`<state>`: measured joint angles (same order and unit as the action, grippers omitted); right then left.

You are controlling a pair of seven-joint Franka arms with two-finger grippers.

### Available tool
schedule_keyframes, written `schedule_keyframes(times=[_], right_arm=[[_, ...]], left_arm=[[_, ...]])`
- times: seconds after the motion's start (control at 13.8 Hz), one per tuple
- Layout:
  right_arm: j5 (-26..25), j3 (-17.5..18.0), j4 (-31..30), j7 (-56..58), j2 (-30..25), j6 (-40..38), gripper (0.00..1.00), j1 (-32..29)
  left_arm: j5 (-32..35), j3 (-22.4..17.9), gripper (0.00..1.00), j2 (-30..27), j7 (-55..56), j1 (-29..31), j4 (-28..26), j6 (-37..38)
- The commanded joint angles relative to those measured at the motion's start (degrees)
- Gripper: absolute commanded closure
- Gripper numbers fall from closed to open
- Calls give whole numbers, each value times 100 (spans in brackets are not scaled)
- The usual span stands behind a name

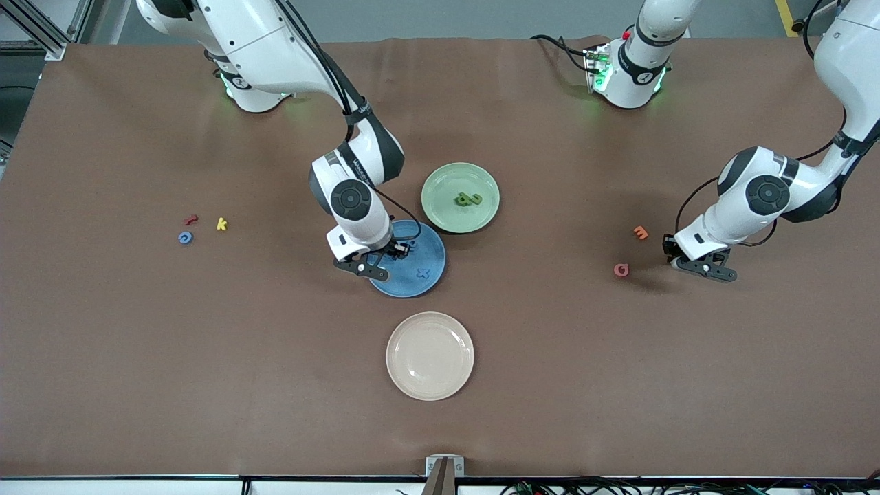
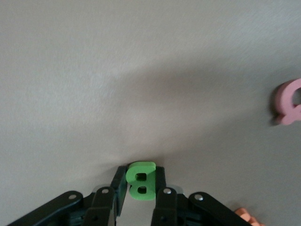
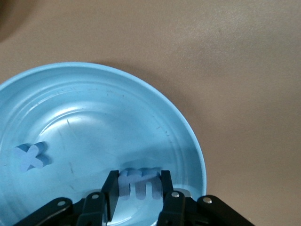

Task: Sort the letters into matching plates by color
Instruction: 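Release the m on the blue plate while the left gripper lifts the B, then lower the B onto the green plate while the right gripper reaches the e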

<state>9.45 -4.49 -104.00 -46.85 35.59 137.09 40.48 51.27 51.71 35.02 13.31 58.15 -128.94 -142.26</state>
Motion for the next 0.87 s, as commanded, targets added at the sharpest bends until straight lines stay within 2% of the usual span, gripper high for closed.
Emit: schedule_keyframes(times=[0.0,0.07,0.15,0.29,0.36,0.8], right_arm=[[84,-26,143,-70,71,-33,42,48],[84,-26,143,-79,71,-59,15,48],[84,-26,134,-79,53,-85,4,74],[75,-35,126,-35,-69,-269,0,83],[75,-52,126,-9,-226,-610,0,40],[22,-79,73,772,-1229,-1948,0,-698]], left_arm=[[-397,425,99,-162,40,39,157,311],[-642,645,99,-154,40,30,307,617],[-932,891,99,-145,49,21,473,899],[-1443,1191,99,-119,67,-5,650,1165],[-1654,1296,99,-110,171,-58,668,1174],[-1700,1333,99,-118,2646,-1716,712,1166]])
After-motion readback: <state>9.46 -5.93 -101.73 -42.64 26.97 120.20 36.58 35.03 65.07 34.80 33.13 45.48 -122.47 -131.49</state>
